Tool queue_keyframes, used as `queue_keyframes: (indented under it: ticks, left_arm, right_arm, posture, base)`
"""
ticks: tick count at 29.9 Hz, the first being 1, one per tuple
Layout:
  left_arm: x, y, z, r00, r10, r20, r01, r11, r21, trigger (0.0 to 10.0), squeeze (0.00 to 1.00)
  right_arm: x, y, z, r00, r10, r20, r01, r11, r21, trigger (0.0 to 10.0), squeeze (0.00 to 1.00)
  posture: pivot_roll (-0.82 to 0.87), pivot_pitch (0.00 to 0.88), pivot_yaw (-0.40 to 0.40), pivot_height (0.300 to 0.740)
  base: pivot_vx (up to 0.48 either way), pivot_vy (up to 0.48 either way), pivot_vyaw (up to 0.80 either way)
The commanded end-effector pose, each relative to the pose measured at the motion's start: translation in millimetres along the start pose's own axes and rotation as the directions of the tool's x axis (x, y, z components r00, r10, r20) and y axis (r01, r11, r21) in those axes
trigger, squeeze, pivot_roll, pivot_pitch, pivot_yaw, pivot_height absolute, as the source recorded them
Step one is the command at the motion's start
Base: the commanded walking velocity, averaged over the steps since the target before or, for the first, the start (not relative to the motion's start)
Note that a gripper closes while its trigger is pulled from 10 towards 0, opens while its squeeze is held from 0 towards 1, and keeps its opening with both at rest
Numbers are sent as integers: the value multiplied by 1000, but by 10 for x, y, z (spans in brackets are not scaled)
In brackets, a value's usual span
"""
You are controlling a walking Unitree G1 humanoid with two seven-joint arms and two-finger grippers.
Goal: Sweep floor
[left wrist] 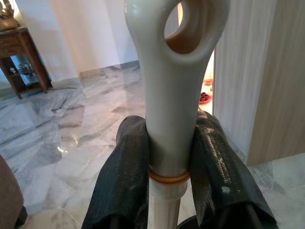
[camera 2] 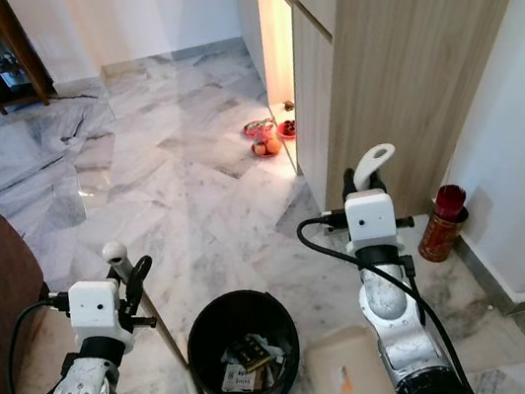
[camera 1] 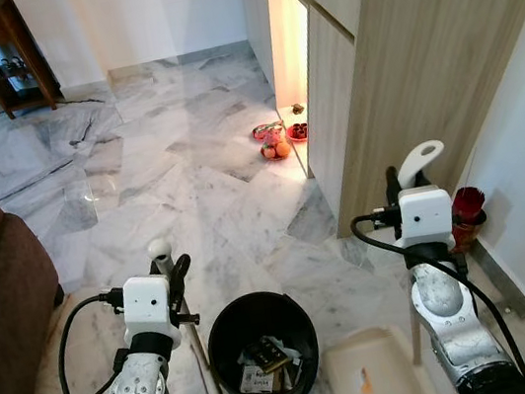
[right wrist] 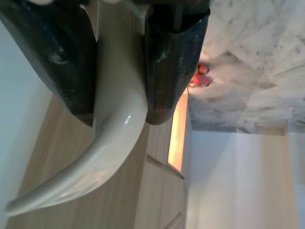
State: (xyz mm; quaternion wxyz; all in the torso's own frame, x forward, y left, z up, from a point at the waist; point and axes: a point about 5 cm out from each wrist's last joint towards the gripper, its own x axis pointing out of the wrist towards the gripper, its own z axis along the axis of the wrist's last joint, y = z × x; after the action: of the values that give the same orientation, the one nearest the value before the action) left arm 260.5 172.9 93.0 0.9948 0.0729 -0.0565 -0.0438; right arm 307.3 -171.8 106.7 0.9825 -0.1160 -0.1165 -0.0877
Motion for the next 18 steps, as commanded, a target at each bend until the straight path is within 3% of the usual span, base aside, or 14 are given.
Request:
queue_keyframes:
  ticks: [1, 18]
  left_arm:
    - [35, 15, 88, 999, -1, 38, 1, 1000, 0, 10000, 0]
    - [65, -37, 74, 999, -24, 43, 24, 1000, -15, 10000, 0]
  right_arm:
    - [69, 15, 89, 999, -6, 46, 4, 1000, 28, 10000, 0]
    - [21, 81, 6, 999, 15, 46, -18, 998, 52, 10000, 0]
  posture:
    - [101, 0, 31, 740]
    - [108, 0, 30, 740]
  base:
    - [0, 0, 0]
    - [0, 0, 0]
